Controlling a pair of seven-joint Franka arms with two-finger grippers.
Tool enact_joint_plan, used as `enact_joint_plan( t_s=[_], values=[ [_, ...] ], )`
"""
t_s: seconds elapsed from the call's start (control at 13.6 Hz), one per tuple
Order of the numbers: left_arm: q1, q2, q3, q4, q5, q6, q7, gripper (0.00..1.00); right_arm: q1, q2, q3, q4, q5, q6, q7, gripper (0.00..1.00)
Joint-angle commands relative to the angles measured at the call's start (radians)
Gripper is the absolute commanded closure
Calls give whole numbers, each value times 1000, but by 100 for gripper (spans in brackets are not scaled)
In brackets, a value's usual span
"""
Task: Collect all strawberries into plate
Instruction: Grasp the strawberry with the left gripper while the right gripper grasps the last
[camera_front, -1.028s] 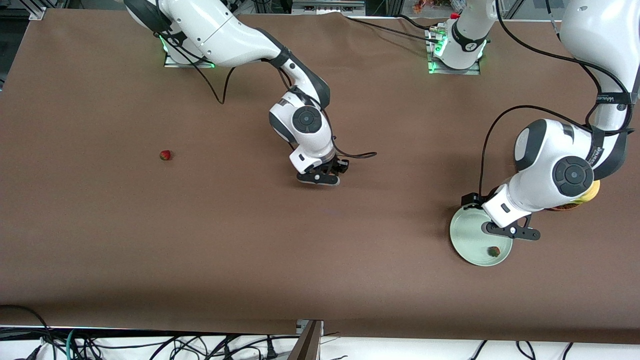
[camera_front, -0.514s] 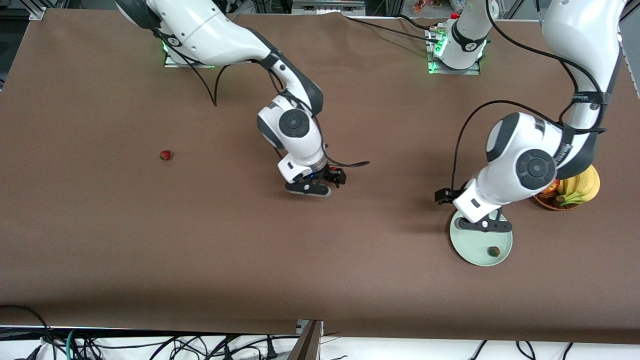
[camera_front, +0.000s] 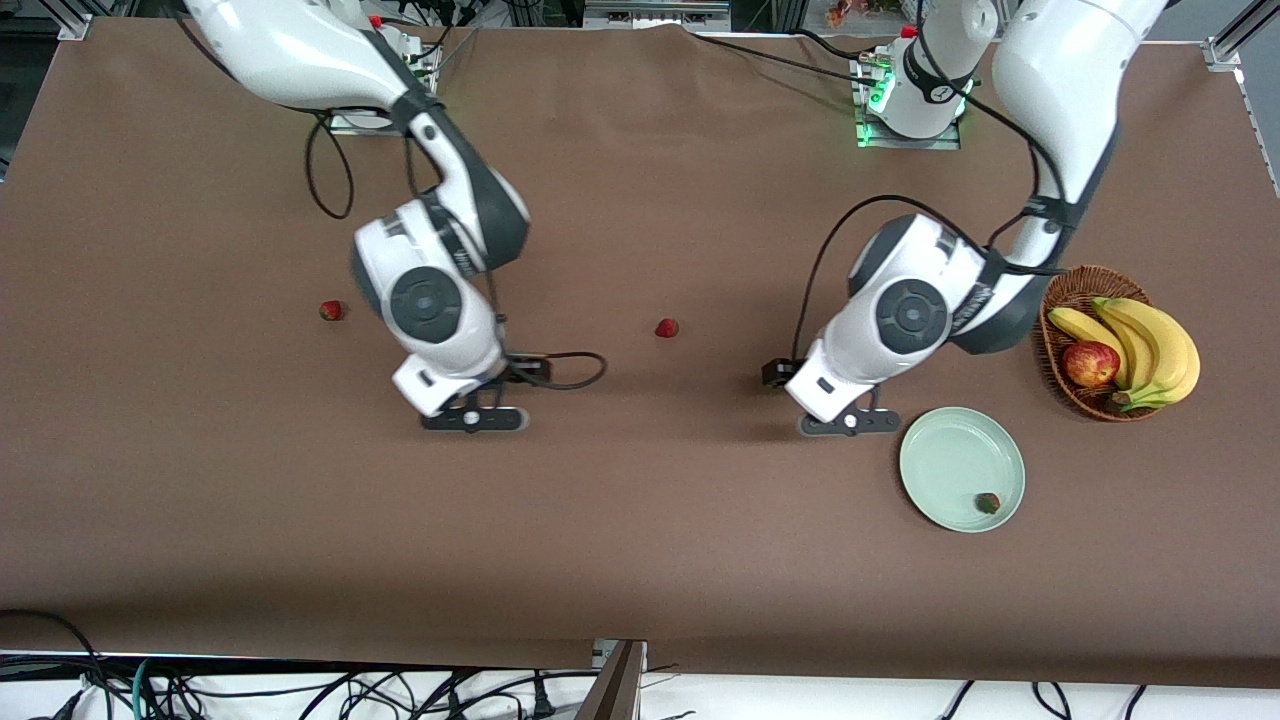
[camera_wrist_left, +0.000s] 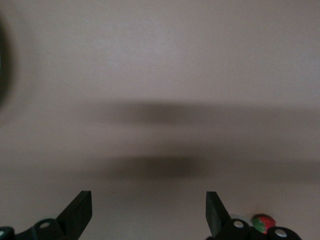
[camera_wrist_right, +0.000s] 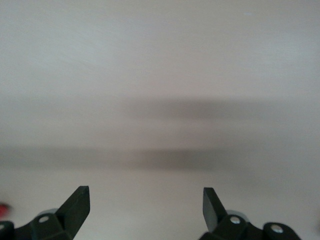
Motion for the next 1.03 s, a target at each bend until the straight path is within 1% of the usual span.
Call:
enact_joint_plan(
  t_s=[0.0, 0.22, 0.29, 0.37, 0.44, 0.59, 0.73, 0.95],
  values=[
    [-38, 33, 7, 18, -15, 31, -86, 0, -37, -65, -40, -83, -8, -79, -85, 0],
    [-112, 57, 11, 18, -1, 101, -219, 0, -51, -83, -99, -85, -7, -126, -93, 0],
    [-121, 65, 11, 18, 0, 117, -247, 0, -78, -85, -102, -89, -7, -126, -95, 0],
    [-139, 69, 11, 18, -1, 124, -282, 0, -109, -103, -102, -118, -8, -123, -96, 0],
    [-153, 76, 11, 18, 0, 126, -314, 0, -133, -130, -102, -173, -10, -101, -116, 0],
    [-196, 89, 14, 15, 0, 152, -367, 0, -184, -204, -102, -314, -5, -7, -211, 0],
    [-225, 114, 19, 13, 2, 180, -399, 0, -227, -259, -102, -454, -5, 102, -268, 0],
    [-281, 140, 52, 8, 3, 215, -434, 0, -276, -324, -102, -656, -5, 297, -332, 0]
  ],
)
